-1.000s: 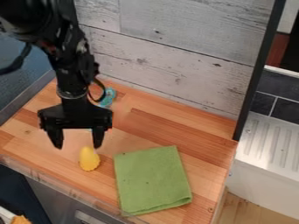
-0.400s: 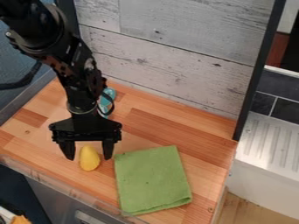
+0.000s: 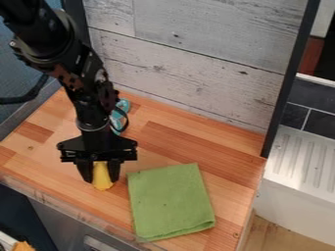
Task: Move the yellow object from the left front to the right rear area of the cabinet
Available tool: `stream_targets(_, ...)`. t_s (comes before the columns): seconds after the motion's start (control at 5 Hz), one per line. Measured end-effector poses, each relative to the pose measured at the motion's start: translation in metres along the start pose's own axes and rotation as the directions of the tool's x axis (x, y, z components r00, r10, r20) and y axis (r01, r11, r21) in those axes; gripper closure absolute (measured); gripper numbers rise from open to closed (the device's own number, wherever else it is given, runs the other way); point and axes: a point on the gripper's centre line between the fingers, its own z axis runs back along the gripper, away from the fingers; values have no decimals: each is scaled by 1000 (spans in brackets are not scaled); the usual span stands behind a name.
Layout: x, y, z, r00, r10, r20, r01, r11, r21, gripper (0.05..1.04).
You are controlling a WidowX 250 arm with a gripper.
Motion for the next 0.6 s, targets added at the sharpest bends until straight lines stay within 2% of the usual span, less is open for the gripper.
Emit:
stream_targets(0.2, 6, 3, 1, 1000, 22, 20, -23, 1000, 14, 586)
stream_targets(0.4, 12, 6, 7, 998, 43, 40, -45, 998, 52, 586)
stream_targets(0.6, 21, -8, 17, 997, 16, 81, -22, 997, 74, 586)
